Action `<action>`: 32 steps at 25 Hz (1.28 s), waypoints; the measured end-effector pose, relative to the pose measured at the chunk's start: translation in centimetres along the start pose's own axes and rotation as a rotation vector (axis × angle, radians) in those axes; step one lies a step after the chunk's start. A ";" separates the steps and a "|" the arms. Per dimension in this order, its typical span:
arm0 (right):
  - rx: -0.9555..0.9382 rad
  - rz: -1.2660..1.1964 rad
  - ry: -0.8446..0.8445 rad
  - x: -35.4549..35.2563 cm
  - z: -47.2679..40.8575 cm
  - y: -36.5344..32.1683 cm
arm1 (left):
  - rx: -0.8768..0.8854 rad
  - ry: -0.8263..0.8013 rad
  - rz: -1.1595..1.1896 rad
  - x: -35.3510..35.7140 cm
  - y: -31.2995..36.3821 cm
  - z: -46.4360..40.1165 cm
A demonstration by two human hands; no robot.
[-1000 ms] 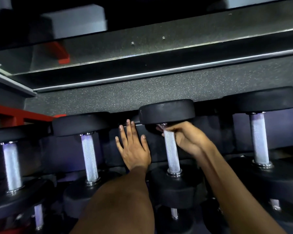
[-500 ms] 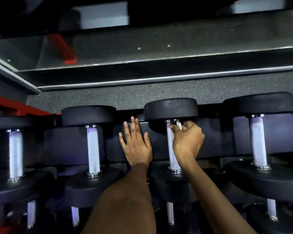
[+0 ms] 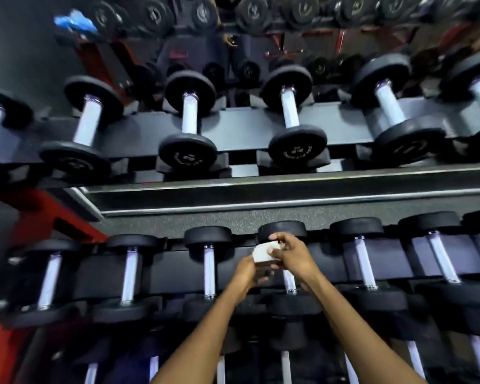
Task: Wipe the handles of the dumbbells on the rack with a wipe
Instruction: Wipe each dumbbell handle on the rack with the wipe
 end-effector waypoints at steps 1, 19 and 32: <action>-0.045 0.026 0.026 0.5 1.4 -0.6 | -0.007 -0.023 0.103 -0.4 0.9 2.2; -0.230 -0.034 -0.194 12.8 16.9 -6.1 | 0.413 -0.090 0.275 -14.9 10.4 19.7; -0.783 0.368 -0.131 14.9 21.0 -7.3 | 0.204 0.074 0.652 -18.1 11.9 20.7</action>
Point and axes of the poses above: each hand's wrist, its own z-axis away from the middle knuckle, its own x-axis out of the palm, y = z × x, the point moved 1 cm from there along -z, towards the middle knuckle, and after that the axes turned 13 degrees about x, right-handed, at the moved point
